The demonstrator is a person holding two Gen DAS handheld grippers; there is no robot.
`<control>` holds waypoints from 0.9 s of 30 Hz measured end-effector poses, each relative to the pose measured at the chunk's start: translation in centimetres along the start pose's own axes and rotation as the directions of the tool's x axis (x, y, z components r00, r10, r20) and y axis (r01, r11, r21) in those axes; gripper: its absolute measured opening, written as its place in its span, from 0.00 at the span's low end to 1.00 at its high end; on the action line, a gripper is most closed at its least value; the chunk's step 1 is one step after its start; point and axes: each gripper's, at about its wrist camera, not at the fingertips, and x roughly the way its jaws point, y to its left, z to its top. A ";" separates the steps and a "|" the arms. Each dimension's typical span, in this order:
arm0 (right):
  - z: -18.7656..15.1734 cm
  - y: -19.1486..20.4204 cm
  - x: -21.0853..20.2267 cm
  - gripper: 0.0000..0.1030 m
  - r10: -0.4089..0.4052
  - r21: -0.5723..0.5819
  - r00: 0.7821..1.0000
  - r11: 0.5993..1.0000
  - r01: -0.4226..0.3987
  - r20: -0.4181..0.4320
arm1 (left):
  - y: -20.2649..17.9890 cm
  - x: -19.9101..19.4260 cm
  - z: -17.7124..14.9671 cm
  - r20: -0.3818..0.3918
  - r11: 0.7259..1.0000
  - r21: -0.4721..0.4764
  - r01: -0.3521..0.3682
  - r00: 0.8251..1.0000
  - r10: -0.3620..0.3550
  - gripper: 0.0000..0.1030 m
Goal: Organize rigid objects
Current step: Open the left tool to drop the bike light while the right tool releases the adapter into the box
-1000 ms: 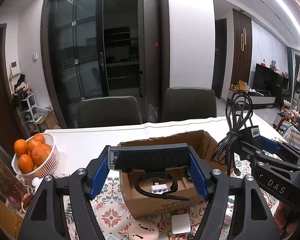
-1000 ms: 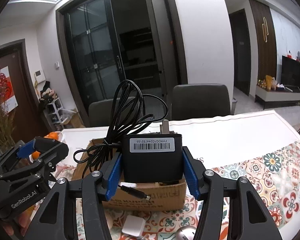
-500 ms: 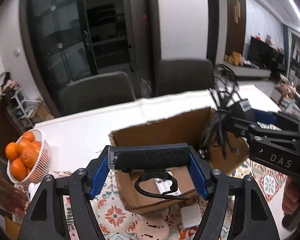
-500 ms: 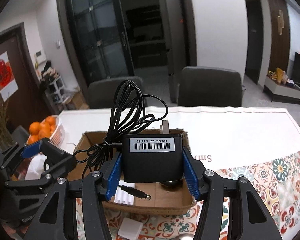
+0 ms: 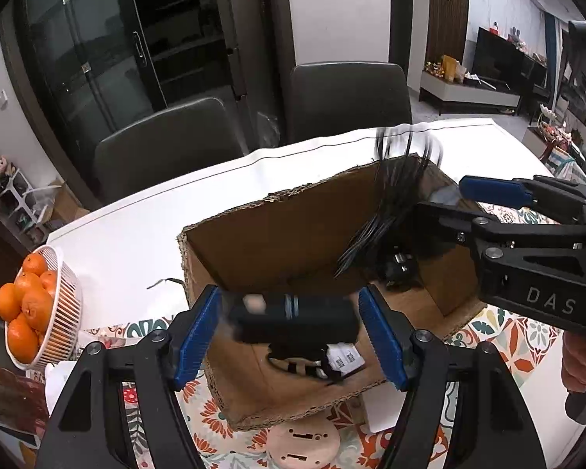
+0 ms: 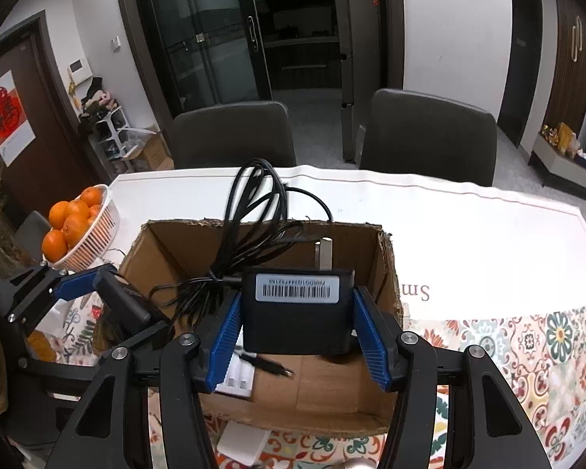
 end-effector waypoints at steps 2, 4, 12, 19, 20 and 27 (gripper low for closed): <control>0.0 0.0 -0.1 0.59 -0.014 -0.007 1.000 1.000 0.014 0.016 | 0.0 -0.1 -0.2 0.008 1.000 -0.006 -0.012 1.000 0.013 0.83; -0.1 0.0 -0.5 0.59 -0.029 -0.005 0.999 1.000 0.029 0.029 | 0.0 -0.4 -0.4 0.020 1.000 -0.015 -0.007 1.000 0.008 0.83; -1.3 0.0 -3.8 0.59 -0.079 0.013 0.991 0.997 0.078 0.107 | -0.2 -3.2 -1.5 0.089 0.998 -0.059 -0.025 0.996 0.031 0.83; -3.1 0.0 -6.8 0.59 -0.083 0.028 0.983 0.996 0.079 0.164 | -0.9 -6.1 -2.5 0.152 0.996 -0.076 -0.050 0.987 0.061 0.83; -3.4 0.0 -7.1 0.59 -0.082 0.029 0.982 0.996 0.079 0.170 | -1.1 -6.5 -2.8 0.161 0.996 -0.075 -0.054 0.985 0.065 0.83; -5.1 0.3 -9.6 0.59 -0.099 0.034 0.969 0.995 0.094 0.225 | -2.2 -8.6 -4.6 0.209 0.994 -0.080 -0.073 0.974 0.088 0.83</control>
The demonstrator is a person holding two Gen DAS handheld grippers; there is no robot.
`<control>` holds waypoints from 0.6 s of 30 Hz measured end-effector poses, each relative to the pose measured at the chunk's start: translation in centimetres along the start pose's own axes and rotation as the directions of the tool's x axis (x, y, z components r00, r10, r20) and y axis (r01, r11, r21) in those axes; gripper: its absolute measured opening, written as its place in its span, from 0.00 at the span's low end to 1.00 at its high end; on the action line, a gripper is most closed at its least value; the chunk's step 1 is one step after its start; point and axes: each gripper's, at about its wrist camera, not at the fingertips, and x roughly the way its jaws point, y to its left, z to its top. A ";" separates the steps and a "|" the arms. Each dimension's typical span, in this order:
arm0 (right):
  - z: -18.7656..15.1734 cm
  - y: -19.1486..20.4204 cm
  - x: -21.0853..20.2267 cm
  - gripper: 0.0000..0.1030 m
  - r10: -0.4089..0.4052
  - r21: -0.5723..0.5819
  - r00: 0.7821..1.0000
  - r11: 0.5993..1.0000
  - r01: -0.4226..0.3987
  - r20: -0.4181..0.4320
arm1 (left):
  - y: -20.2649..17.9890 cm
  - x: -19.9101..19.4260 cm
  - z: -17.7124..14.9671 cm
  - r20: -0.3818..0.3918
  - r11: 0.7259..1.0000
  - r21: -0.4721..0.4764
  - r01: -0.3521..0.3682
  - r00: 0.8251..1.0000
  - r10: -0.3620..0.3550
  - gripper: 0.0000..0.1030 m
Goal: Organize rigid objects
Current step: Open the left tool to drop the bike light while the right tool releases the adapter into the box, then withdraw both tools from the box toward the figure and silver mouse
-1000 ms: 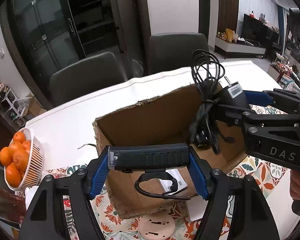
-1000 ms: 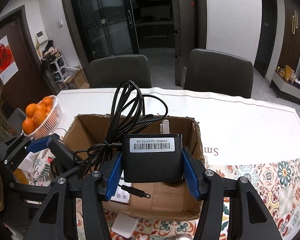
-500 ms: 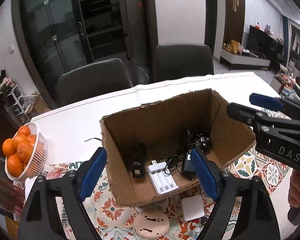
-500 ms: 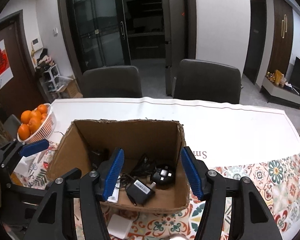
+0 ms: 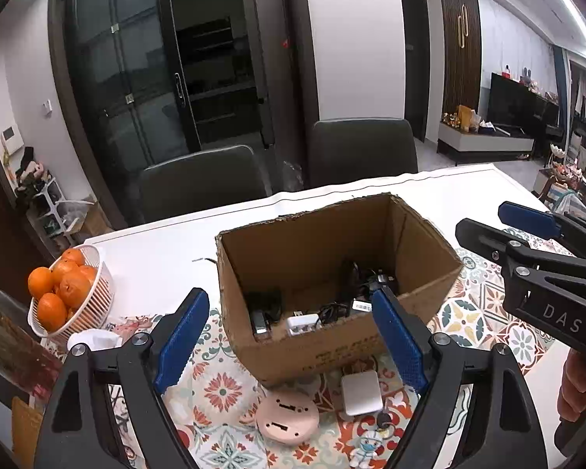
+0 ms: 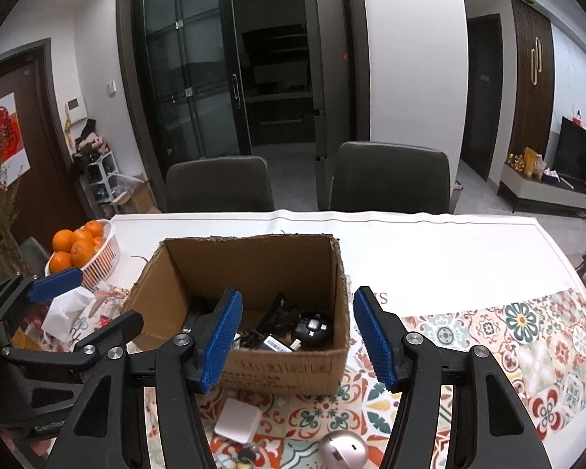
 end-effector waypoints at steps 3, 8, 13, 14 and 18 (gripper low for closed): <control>-0.6 0.1 -1.1 0.59 -0.018 -0.007 0.999 1.000 0.019 0.029 | -0.3 -0.7 -0.7 0.013 1.000 0.006 -0.013 1.000 0.013 0.83; -1.9 0.0 -2.6 0.59 -0.038 -0.013 0.998 0.999 0.038 0.059 | -1.1 -1.5 -2.1 0.028 0.999 0.029 -0.028 0.999 0.027 0.83; -3.3 -0.2 -3.4 0.59 -0.056 -0.015 0.996 0.998 0.058 0.071 | -1.8 -2.5 -3.6 0.051 0.998 0.032 -0.048 0.998 0.046 0.83; -3.6 -0.3 -3.5 0.59 -0.057 -0.013 0.996 0.998 0.058 0.072 | -1.9 -2.6 -4.0 0.056 0.998 0.035 -0.047 0.997 0.045 0.83; -4.7 -0.7 -3.8 0.61 -0.048 0.000 0.997 0.999 0.048 0.062 | -2.2 -3.0 -5.3 0.059 0.999 0.035 -0.040 0.998 0.038 0.83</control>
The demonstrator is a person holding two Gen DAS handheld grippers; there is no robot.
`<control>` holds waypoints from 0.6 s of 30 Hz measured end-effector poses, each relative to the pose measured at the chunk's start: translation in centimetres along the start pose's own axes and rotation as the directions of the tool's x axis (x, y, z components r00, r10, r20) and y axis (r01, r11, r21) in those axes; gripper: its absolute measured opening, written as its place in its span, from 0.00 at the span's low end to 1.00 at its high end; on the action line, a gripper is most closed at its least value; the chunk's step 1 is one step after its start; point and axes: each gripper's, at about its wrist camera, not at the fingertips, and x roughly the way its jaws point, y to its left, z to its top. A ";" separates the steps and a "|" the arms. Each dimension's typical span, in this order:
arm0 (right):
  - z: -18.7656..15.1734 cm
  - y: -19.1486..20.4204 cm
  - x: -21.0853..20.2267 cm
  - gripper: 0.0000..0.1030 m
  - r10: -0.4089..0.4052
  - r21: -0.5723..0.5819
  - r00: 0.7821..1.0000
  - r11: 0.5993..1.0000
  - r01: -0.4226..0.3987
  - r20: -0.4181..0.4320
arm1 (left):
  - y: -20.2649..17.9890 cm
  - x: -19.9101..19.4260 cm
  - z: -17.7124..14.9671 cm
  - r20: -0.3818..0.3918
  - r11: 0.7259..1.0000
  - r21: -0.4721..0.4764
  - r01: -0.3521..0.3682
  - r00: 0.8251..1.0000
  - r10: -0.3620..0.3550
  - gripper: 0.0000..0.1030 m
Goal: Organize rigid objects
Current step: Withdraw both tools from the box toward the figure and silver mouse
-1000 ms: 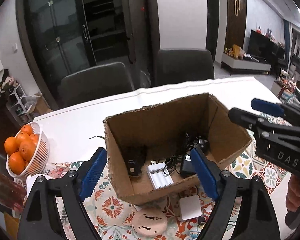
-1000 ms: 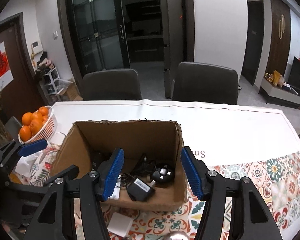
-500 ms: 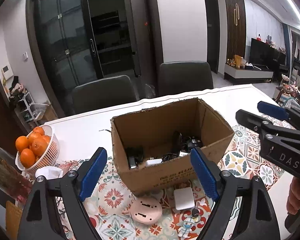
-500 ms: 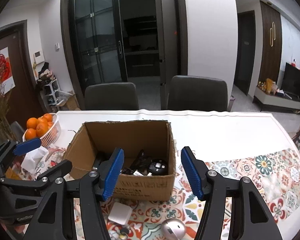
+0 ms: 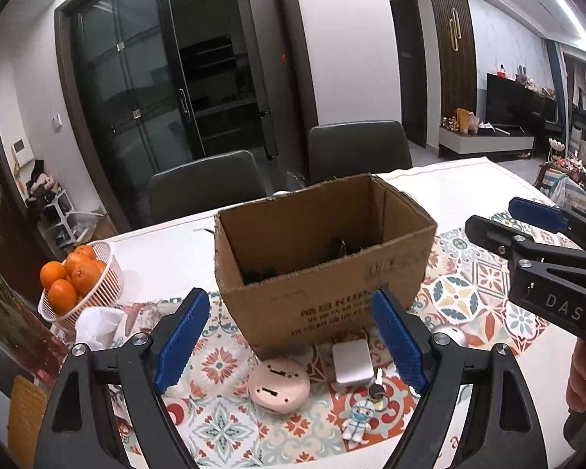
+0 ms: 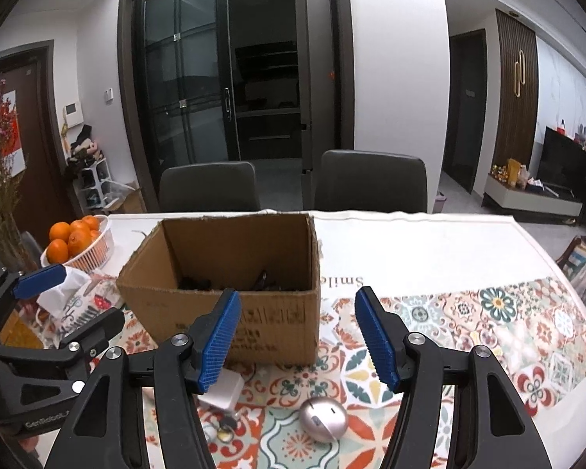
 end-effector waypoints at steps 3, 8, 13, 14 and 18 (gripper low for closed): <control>-1.0 -0.2 0.0 0.62 0.000 0.005 1.000 1.000 0.000 -0.012 | -0.4 -0.3 -0.9 0.001 1.000 0.012 -0.008 1.000 0.008 0.83; -2.7 -0.6 0.2 0.62 0.001 0.020 0.999 1.000 0.000 -0.032 | -1.2 -0.5 -2.3 -0.007 1.000 0.030 -0.007 1.000 0.007 0.83; -4.2 -0.9 0.4 0.63 -0.002 0.019 0.999 1.000 0.003 -0.041 | -1.9 -0.3 -3.6 -0.028 0.999 0.046 0.008 1.000 -0.007 0.83; -4.5 -0.9 0.4 0.63 -0.002 0.023 0.999 1.000 0.003 -0.044 | -2.1 -0.3 -3.9 -0.032 0.999 0.047 0.012 0.999 -0.010 0.83; -5.5 -1.1 0.5 0.65 -0.006 0.024 0.999 1.000 0.007 -0.048 | -2.4 0.1 -5.1 -0.058 0.998 0.053 0.025 0.998 -0.022 0.83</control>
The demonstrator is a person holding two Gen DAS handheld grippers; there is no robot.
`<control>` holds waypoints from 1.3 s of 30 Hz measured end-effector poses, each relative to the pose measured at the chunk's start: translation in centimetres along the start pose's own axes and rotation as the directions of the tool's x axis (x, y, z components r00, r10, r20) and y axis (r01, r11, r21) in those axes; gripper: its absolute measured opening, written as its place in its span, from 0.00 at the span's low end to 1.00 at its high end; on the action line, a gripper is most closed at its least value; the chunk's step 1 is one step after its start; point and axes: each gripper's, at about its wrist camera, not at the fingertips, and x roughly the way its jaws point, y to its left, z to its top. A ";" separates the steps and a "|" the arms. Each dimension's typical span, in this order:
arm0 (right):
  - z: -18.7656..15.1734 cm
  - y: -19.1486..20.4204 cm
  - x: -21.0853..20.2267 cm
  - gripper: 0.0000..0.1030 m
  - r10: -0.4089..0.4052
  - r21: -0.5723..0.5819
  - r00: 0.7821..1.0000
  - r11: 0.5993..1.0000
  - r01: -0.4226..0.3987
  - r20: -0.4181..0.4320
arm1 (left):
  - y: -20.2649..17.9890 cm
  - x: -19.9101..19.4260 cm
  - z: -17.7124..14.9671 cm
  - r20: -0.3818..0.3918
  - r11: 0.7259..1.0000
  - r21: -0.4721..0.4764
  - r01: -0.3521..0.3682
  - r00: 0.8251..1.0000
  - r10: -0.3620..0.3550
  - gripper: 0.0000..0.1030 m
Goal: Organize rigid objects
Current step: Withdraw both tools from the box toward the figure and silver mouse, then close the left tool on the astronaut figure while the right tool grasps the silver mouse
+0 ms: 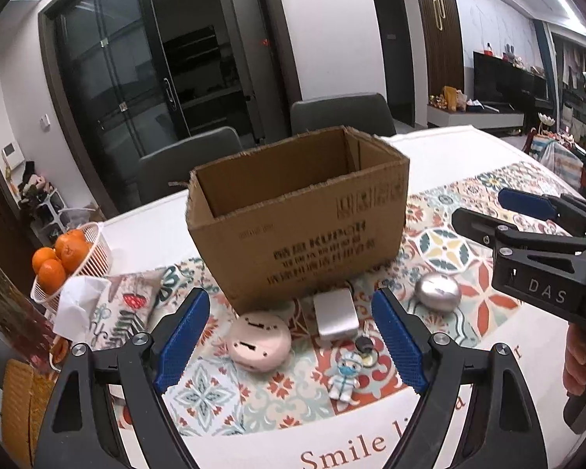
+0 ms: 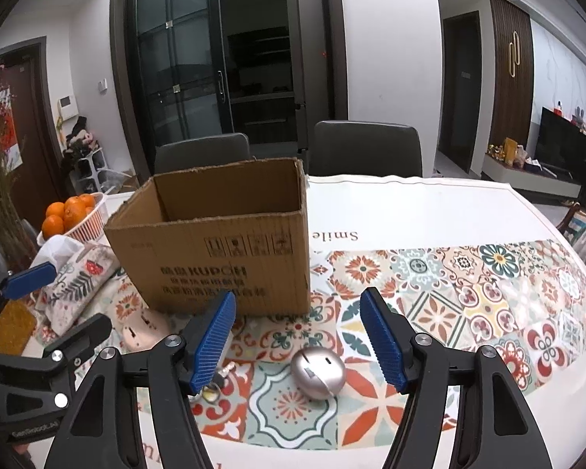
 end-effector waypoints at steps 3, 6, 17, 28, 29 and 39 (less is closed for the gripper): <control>-0.7 0.1 0.3 0.65 -0.002 -0.010 1.000 1.000 0.002 -0.009 | -0.1 0.5 -0.8 -0.024 1.000 -0.007 0.013 1.000 -0.013 0.83; -1.2 0.0 0.5 0.65 -0.004 -0.015 1.000 1.000 0.004 -0.020 | -0.4 1.0 -1.6 -0.049 1.000 -0.007 0.026 0.998 -0.027 0.83; -4.0 -0.2 2.4 0.65 -0.021 -0.036 0.995 0.999 0.018 -0.095 | -1.3 3.6 -4.4 -0.131 0.998 0.029 0.053 0.990 -0.049 0.83; -6.1 -0.7 5.2 0.65 -0.043 -0.051 0.984 0.998 0.034 -0.173 | -2.1 6.8 -6.0 -0.219 0.995 0.061 0.083 0.973 -0.068 0.80; -6.3 -0.9 5.6 0.65 -0.045 -0.046 0.982 0.998 0.037 -0.186 | -2.3 7.1 -6.1 -0.228 0.994 0.064 0.086 0.971 -0.070 0.79; -7.3 -2.0 7.7 0.65 -0.039 -0.021 0.971 0.999 0.035 -0.237 | -2.9 9.1 -6.4 -0.271 0.988 0.059 0.141 0.955 -0.120 0.72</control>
